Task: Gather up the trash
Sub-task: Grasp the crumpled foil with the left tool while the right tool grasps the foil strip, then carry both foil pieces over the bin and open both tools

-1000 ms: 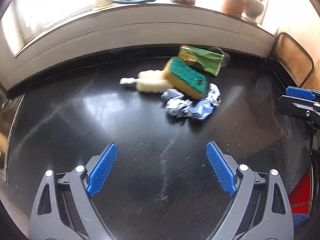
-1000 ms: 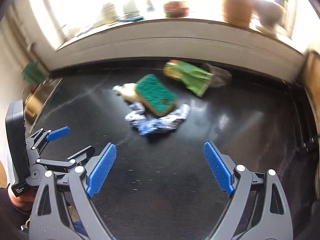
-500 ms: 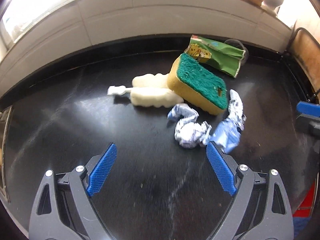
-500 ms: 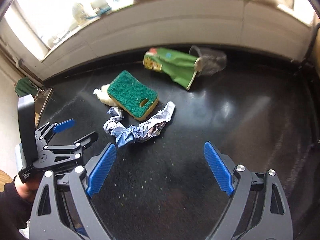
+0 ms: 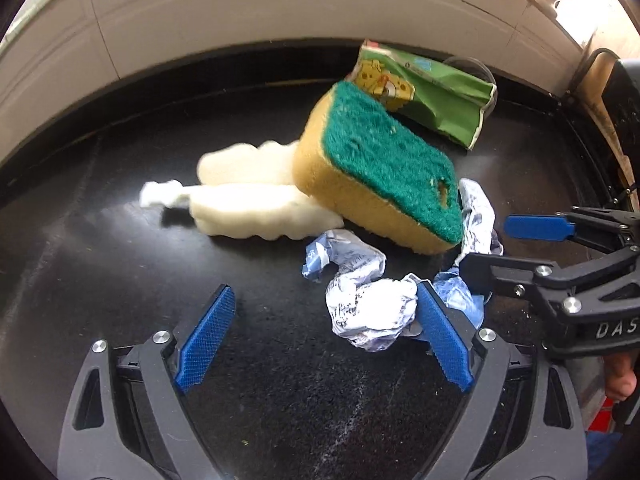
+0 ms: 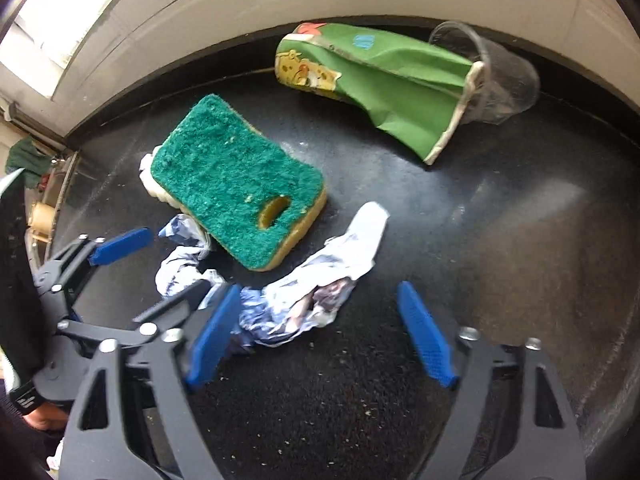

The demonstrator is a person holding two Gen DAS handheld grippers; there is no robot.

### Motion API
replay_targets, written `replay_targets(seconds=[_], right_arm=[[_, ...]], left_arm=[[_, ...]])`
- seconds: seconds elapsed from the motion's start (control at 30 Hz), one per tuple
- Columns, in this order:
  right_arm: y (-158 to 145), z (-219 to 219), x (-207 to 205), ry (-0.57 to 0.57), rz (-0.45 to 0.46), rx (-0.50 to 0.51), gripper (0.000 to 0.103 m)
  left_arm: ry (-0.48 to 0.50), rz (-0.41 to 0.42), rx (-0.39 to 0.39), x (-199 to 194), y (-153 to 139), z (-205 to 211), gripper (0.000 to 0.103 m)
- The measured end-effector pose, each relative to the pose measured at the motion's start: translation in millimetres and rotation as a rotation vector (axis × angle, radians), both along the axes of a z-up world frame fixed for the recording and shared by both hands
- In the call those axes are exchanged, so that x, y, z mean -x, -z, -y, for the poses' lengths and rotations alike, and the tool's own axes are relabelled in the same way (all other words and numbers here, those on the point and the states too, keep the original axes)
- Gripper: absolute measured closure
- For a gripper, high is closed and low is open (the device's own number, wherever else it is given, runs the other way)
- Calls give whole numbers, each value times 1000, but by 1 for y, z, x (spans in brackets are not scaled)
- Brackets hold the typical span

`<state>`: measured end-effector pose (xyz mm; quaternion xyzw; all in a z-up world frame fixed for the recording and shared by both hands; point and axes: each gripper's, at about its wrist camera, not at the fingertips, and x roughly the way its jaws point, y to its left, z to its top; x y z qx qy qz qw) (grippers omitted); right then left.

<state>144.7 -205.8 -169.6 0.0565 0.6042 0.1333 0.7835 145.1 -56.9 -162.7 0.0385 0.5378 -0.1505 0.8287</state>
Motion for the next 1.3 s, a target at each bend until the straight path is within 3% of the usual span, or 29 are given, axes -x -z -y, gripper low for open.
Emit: replay_targets(seconds=[0.07,0.13,0.2,0.27,0.73,1.0,1.2,1.3], right_arm=[[0,0,0,-5,-15,-43,50],[-3,-2,1,-12,-23,-64,61],[-7,-2,1,-19,-20,-84,86],[-12,0,6,-16,-22,-84,86],[-79,20,70,-54,132,-38,87],[-97,19,95,-83,180,-24,87],[-109,-5,105,-144,207,-23,87],[-115,-37,107,-226,222,-21,87]], left_arm=[[2,1,27,-2,2,-2,22],[24,6,46,-1,-1,-1,36],[40,-12,89,0,-3,1,66],[36,-6,66,3,-7,4,69],[-51,31,26,72,-52,-10,71],[-91,58,12,108,-63,-18,71],[-171,82,13,131,-71,-44,71],[-241,97,11,146,-76,-68,71]])
